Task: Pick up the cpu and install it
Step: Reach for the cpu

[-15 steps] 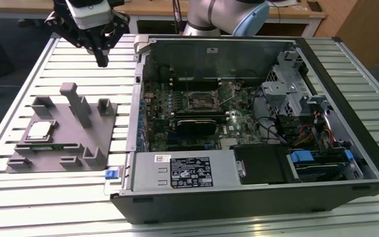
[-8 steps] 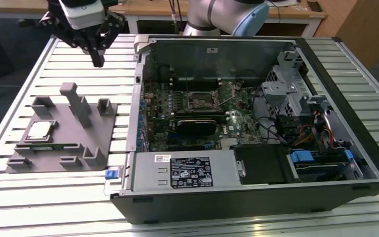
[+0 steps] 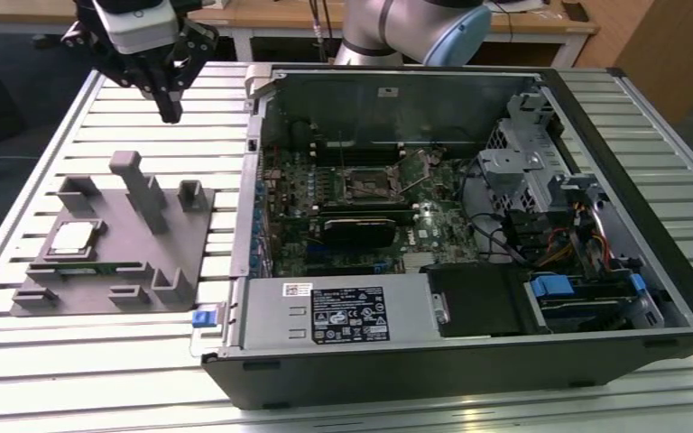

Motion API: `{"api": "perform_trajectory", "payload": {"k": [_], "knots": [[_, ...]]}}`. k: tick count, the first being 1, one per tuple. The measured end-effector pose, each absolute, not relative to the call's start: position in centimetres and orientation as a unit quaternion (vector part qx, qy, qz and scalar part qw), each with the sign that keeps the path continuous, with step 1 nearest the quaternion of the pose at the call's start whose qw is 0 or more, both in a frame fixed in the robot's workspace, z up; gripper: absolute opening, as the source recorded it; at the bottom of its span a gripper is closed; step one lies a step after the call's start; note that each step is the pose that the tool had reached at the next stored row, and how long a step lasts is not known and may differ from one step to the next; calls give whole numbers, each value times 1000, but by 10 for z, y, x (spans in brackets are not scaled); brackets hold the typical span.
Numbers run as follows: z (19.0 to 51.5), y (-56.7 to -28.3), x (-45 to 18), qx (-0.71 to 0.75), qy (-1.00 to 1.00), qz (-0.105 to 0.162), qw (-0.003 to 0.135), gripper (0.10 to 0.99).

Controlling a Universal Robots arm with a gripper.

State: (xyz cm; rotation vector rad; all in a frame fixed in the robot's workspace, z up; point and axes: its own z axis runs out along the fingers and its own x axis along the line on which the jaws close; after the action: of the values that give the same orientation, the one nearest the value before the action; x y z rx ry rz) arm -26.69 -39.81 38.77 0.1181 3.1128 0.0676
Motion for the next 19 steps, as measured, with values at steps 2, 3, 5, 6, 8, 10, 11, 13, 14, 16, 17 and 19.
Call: {"api": "perform_trajectory", "payload": {"k": [2, 3, 5, 6, 8, 10, 11, 13, 14, 16, 17, 19], "knots": [[388, -398, -269, 38, 999, 22, 13, 106], [388, -398, -270, 38, 999, 22, 13, 106], [387, -398, -273, 38, 999, 22, 13, 106], [387, -398, -274, 38, 999, 22, 13, 106], [387, -398, -277, 38, 999, 22, 13, 106], [387, -398, -280, 38, 999, 22, 13, 106], [387, -397, -282, 38, 999, 22, 13, 106], [387, -397, -286, 38, 999, 22, 13, 106], [387, -397, -287, 38, 999, 22, 13, 106], [387, -397, -291, 38, 999, 22, 13, 106], [387, -396, -293, 38, 999, 22, 13, 106], [387, -395, -296, 38, 999, 22, 13, 106]]}}
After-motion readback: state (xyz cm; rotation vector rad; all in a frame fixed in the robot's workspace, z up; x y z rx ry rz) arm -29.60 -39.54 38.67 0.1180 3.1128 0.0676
